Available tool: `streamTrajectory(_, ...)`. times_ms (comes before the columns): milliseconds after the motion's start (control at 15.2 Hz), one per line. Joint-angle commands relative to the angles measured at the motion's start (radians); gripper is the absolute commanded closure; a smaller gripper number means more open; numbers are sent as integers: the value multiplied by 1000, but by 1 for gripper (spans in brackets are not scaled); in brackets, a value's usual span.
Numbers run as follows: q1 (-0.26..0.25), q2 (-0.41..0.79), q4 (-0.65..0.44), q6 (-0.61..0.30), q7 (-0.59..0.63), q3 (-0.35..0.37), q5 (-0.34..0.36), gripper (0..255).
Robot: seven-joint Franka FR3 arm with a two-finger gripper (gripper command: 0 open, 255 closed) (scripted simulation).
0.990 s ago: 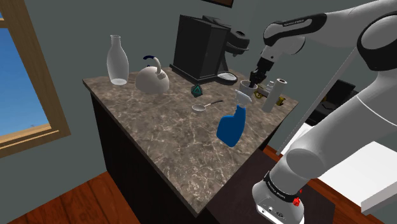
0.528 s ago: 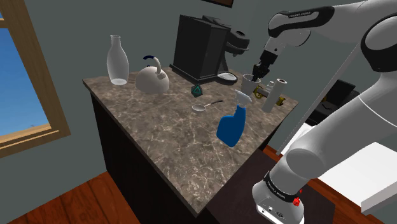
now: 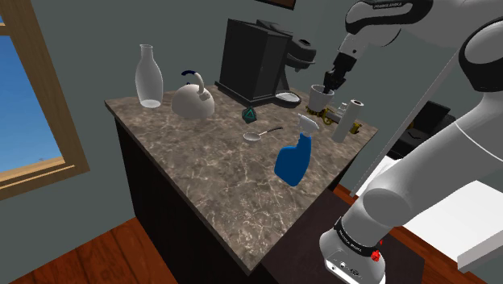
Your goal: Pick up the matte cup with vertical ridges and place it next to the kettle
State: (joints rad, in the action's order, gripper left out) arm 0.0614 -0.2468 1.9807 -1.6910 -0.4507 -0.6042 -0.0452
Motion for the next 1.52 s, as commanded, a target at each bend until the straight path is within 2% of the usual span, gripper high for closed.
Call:
streamTrajectory(0, 0, 1, -28, 27, 1, 0, -1, 255)
streamTrajectory(1056, -10, 43, -277, 240, 14, -4, -24, 255)
streamTrajectory(1452, -66, 52, -267, 204, 154, 85, -53, 255)
